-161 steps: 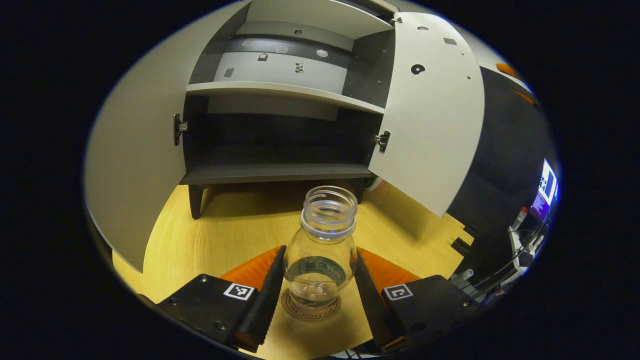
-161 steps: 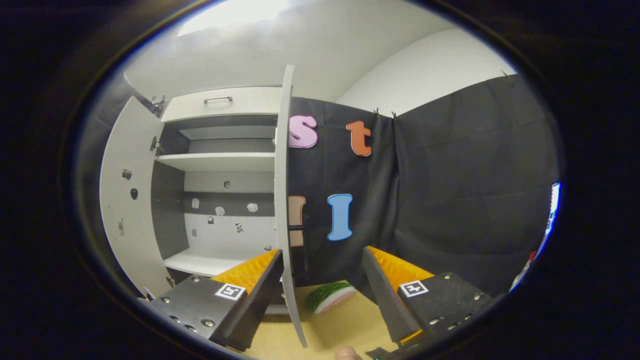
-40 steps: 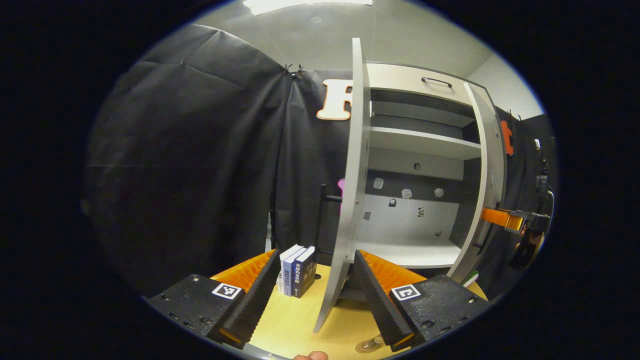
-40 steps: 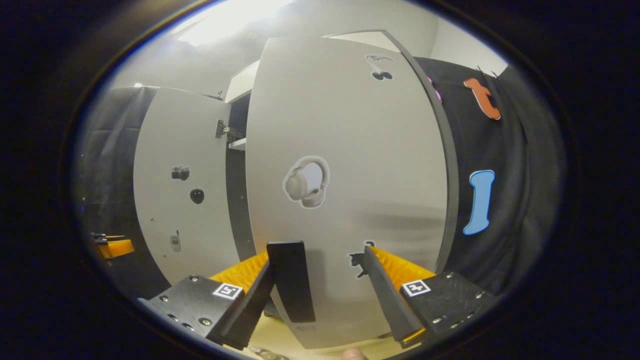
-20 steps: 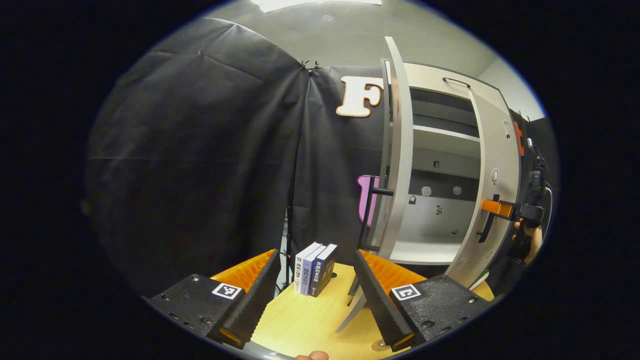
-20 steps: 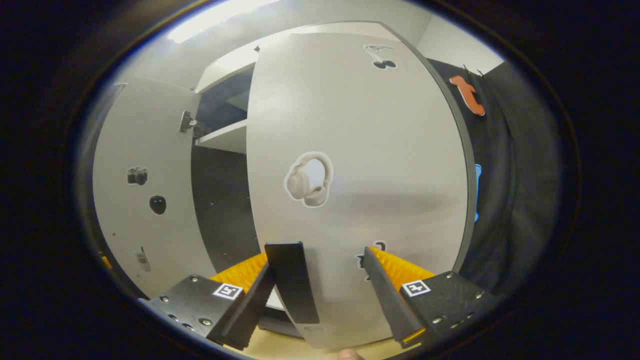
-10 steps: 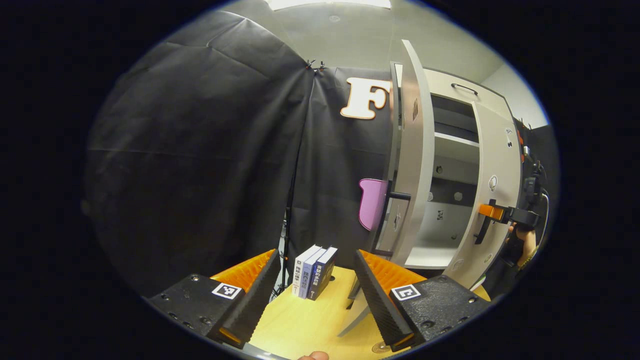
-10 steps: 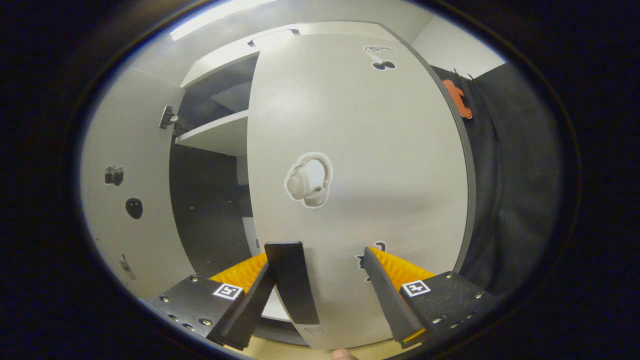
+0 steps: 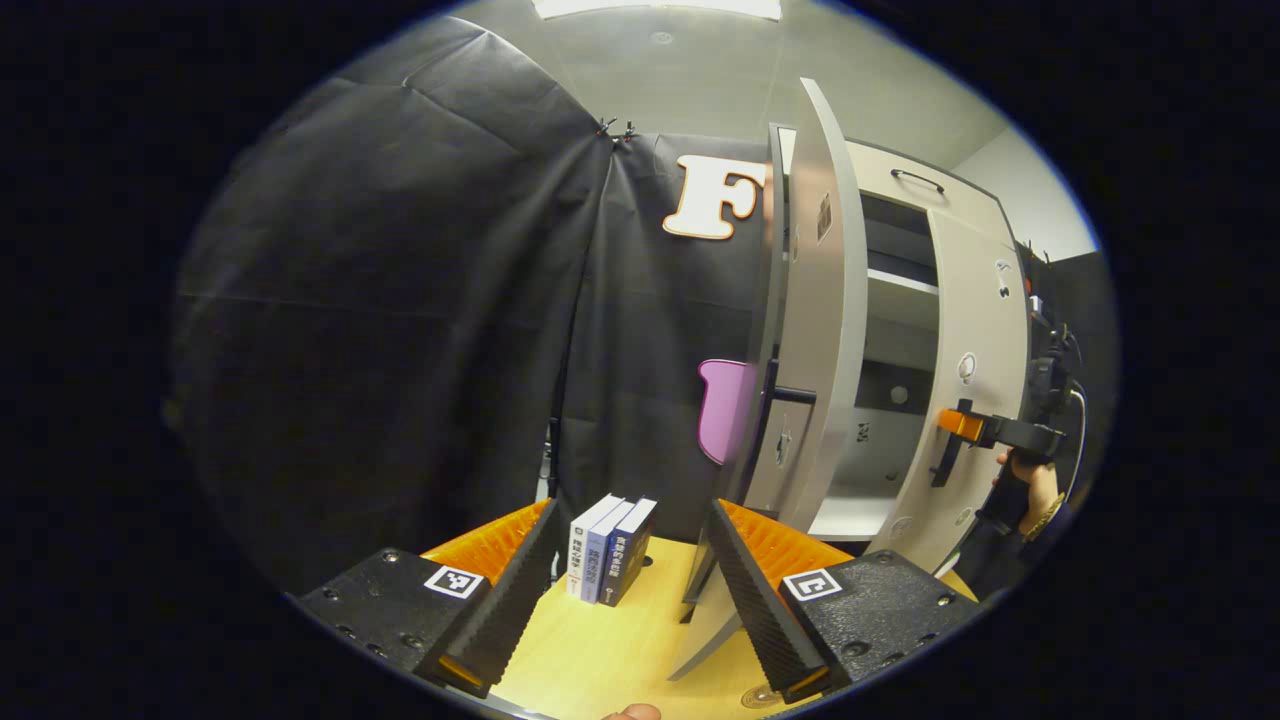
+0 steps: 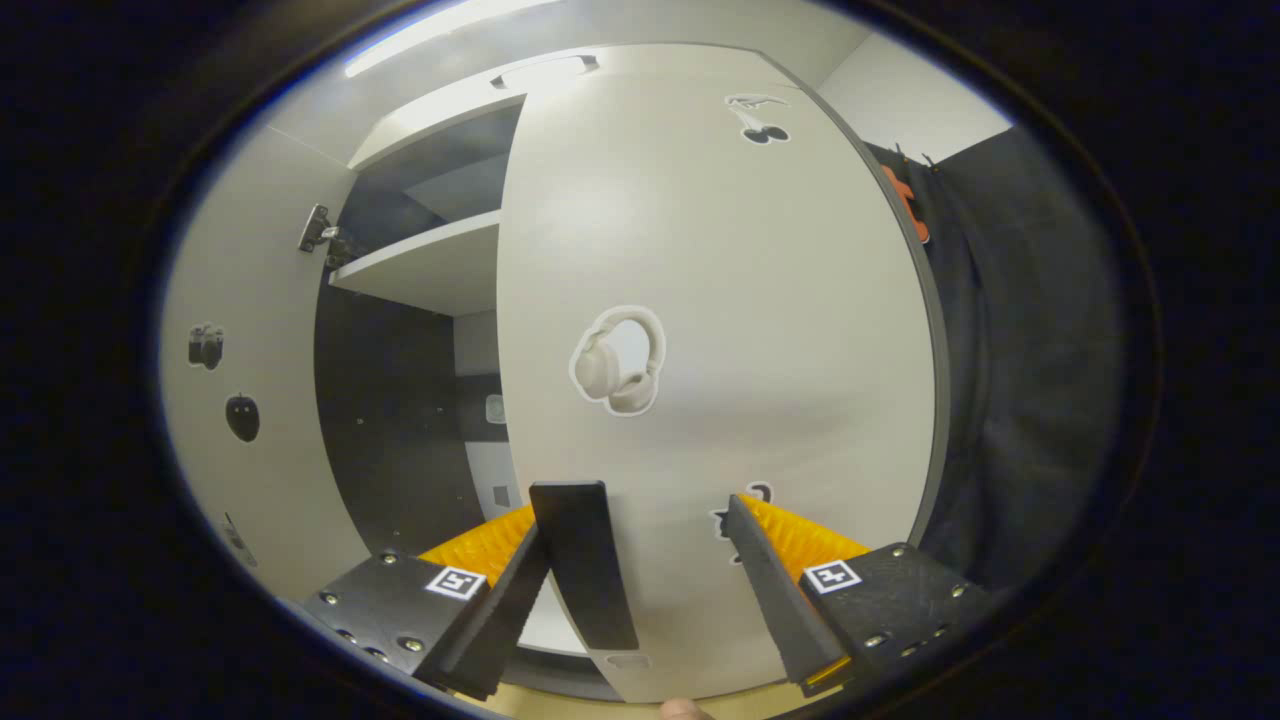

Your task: Grasp the bottle in the cabinet with the left hand and place it on the coaster, then close the right door with the right hand and the left door with the left hand.

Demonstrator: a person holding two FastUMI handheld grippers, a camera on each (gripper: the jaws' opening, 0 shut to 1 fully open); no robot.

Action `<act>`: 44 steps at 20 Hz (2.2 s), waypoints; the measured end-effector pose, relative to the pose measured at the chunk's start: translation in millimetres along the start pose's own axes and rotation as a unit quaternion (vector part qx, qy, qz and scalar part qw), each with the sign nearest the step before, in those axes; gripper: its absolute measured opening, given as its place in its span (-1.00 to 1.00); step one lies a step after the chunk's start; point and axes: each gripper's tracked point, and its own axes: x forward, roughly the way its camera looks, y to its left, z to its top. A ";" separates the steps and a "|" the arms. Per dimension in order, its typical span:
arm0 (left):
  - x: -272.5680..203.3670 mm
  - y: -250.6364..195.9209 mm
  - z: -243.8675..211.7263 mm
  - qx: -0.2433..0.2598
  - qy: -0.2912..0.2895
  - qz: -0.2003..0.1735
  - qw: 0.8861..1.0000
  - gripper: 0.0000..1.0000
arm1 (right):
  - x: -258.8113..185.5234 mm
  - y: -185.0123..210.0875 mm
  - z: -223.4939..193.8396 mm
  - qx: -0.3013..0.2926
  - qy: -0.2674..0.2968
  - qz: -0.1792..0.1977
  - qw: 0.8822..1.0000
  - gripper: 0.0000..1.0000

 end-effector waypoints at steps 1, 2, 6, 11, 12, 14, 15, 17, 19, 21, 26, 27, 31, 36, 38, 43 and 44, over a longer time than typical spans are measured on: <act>2.0 -2.0 0.6 -0.001 -0.002 -0.009 1.000 0.76 | -0.3 0.7 -0.7 -0.001 -0.002 -0.002 1.000 0.94; 4.3 -3.7 1.7 0.000 -0.002 -0.016 1.000 0.76 | 0.5 0.6 -1.2 -0.002 -0.001 -0.004 1.000 0.94; 14.5 -3.3 3.1 0.008 -0.001 -0.033 0.999 0.76 | 0.9 1.2 -1.6 -0.002 -0.004 -0.011 1.000 0.94; 29.8 -5.7 1.3 0.007 0.003 -0.067 0.998 0.76 | 1.8 1.5 -1.4 -0.001 -0.005 -0.019 1.000 1.00; 34.4 -7.5 1.6 0.006 0.002 -0.078 0.997 0.76 | 1.5 1.4 -1.6 -0.001 -0.005 -0.018 1.000 1.00; 41.8 -14.5 3.6 0.005 0.002 -0.101 0.995 0.87 | -3.9 2.1 -1.7 0.004 -0.001 -0.012 1.000 0.94; 46.0 -18.8 3.2 0.005 0.004 -0.114 0.993 0.76 | -8.2 2.8 2.2 0.005 -0.008 -0.009 1.000 1.00; 49.1 -25.1 -0.7 0.005 0.013 -0.135 0.991 0.76 | -25.0 2.5 10.5 -0.003 -0.024 -0.009 1.000 1.00; 47.3 -26.3 2.5 0.011 0.010 -0.151 0.988 0.87 | -42.5 0.1 13.3 -0.016 -0.034 -0.016 0.999 1.00; 42.3 -37.2 2.7 0.012 0.013 -0.180 0.983 0.85 | -58.2 -3.0 17.9 -0.019 -0.044 -0.019 0.999 1.00; 46.1 -54.8 7.4 0.034 0.001 -0.217 0.976 0.72 | -85.2 -16.6 24.8 -0.010 -0.047 -0.028 0.998 1.00; 45.4 -60.0 7.3 0.029 0.003 -0.225 0.974 0.73 | -91.0 -21.7 26.1 -0.012 -0.050 -0.032 0.998 0.94; 40.5 -76.3 2.3 -0.006 0.011 -0.243 0.970 0.78 | -105.2 -33.1 23.7 -0.020 -0.044 -0.036 0.998 1.00; 38.9 -100.3 -1.8 -0.021 0.016 -0.265 0.964 0.78 | -118.3 -55.1 25.6 -0.038 -0.045 -0.047 0.997 1.00; 39.8 -114.4 -3.0 -0.021 0.015 -0.273 0.962 0.78 | -121.4 -62.2 27.5 -0.043 -0.044 -0.048 0.997 1.00; 48.0 -141.0 -8.8 -0.015 0.015 -0.283 0.959 0.78 | -131.5 -92.8 35.9 -0.061 -0.050 -0.067 0.995 1.00; 49.4 -147.5 -10.8 -0.020 0.018 -0.288 0.957 0.78 | -131.5 -97.9 36.4 -0.059 -0.049 -0.069 0.995 1.00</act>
